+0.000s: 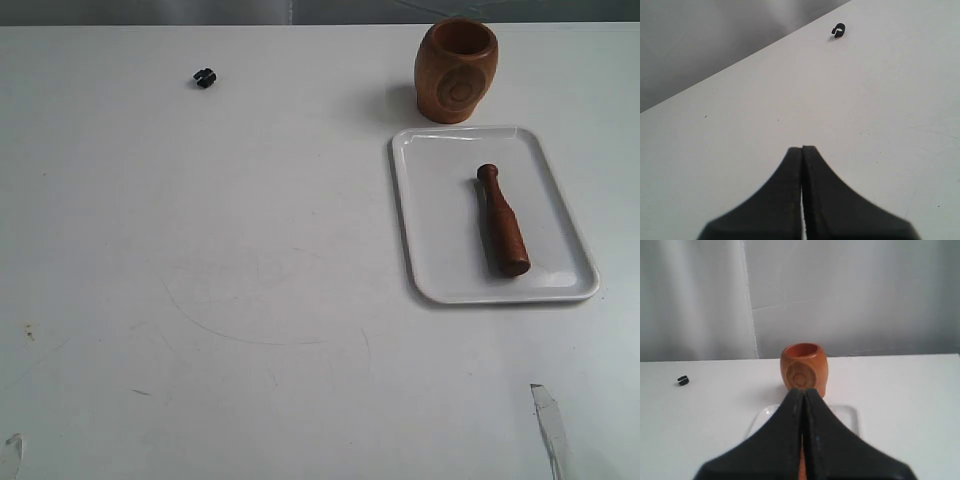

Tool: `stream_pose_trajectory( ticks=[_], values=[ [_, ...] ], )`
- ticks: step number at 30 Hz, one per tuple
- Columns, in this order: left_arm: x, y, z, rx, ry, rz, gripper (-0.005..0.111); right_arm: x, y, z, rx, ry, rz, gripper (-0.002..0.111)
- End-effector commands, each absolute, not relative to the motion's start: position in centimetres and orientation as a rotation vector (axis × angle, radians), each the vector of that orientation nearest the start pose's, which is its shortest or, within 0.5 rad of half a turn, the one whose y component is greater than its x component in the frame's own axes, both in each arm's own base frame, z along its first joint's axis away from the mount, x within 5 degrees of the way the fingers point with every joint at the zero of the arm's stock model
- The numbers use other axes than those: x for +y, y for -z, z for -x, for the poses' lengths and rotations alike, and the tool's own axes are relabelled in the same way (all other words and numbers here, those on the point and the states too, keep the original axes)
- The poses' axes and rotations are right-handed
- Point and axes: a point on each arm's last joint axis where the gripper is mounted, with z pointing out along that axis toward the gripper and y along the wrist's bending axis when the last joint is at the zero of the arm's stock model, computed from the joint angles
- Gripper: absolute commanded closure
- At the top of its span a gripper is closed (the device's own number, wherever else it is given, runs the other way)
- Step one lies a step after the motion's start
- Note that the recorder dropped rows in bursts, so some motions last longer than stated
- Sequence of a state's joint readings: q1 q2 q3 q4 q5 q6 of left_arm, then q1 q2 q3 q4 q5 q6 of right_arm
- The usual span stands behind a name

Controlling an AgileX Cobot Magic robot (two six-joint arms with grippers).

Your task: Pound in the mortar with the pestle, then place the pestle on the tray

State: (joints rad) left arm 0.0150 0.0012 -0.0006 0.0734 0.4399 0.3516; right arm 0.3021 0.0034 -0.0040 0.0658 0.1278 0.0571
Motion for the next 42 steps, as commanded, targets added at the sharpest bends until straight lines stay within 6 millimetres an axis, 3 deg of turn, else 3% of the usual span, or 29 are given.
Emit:
stream_pose_trajectory(
  ticks=[1, 6, 19, 28, 35, 42],
  values=[
    [0.3, -17.4, -5.1, 1.897, -0.302, -0.361, 0.107, 2.2, -19.4, -5.1, 1.73, -0.553, -0.016, 0.108],
    [0.3, -17.4, -5.1, 1.897, -0.302, -0.361, 0.107, 2.4, -18.2, -4.8, 1.874, -0.721, -0.232, 0.108],
    [0.3, -17.4, -5.1, 1.897, -0.302, -0.361, 0.107, 2.2, -18.3, -4.9, 1.863, -0.679, -0.203, 0.108],
    [0.3, -17.4, -5.1, 1.897, -0.302, -0.361, 0.107, 1.8, -18.3, -5.1, 1.805, -0.255, 0.261, 0.108],
    [0.3, -17.4, -5.1, 1.897, -0.302, -0.361, 0.107, 1.6, -18.4, -5.1, 1.796, -0.211, 0.26, 0.108],
    [0.3, -17.4, -5.1, 1.897, -0.302, -0.361, 0.107, 0.7, -18.4, -5.3, 1.809, -0.078, 0.107, 0.108]
  ],
)
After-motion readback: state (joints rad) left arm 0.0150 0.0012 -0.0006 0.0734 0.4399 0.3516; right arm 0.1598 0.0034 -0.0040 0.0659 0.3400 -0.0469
